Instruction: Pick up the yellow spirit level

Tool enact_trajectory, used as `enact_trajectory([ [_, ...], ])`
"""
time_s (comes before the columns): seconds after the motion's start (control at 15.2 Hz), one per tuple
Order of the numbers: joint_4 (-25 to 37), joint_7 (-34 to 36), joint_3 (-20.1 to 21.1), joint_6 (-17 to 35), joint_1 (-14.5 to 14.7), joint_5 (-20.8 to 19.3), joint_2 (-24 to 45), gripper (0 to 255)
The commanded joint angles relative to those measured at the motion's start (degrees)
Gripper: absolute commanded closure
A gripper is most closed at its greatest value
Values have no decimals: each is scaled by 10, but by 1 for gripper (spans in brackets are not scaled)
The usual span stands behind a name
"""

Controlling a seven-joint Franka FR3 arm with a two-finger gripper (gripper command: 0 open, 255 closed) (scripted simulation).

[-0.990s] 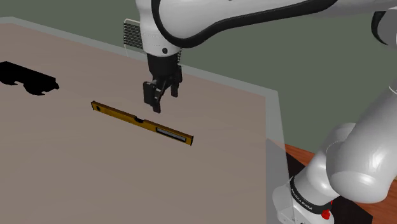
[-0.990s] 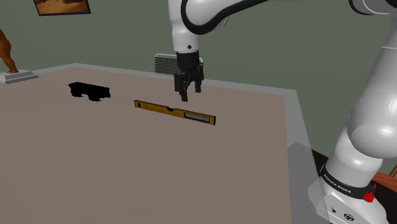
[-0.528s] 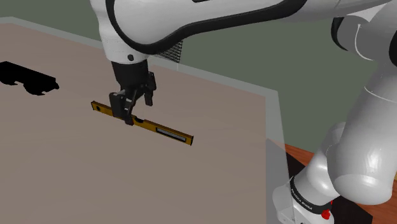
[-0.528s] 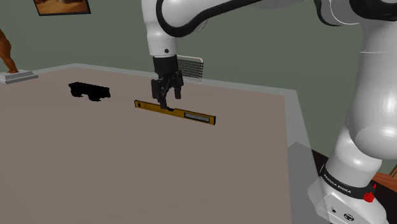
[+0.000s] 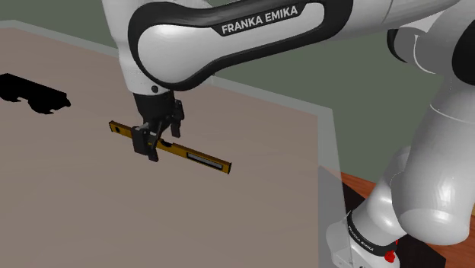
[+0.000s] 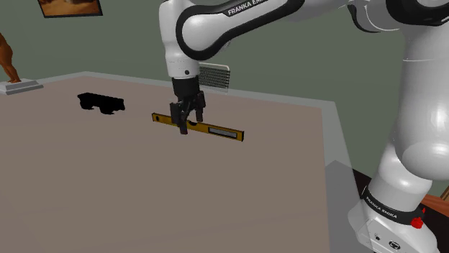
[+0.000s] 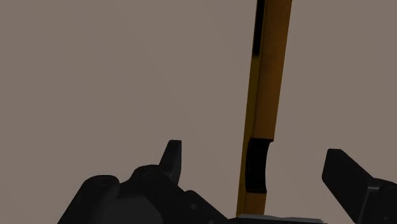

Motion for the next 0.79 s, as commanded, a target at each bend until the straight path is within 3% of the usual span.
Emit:
enact_trajectory([
  [0.0,-2,0,0,2,0,0,0,0],
  [0.07,-2,0,0,3,0,0,0,255],
  [0.73,3,0,0,-5,0,1,-2,255],
])
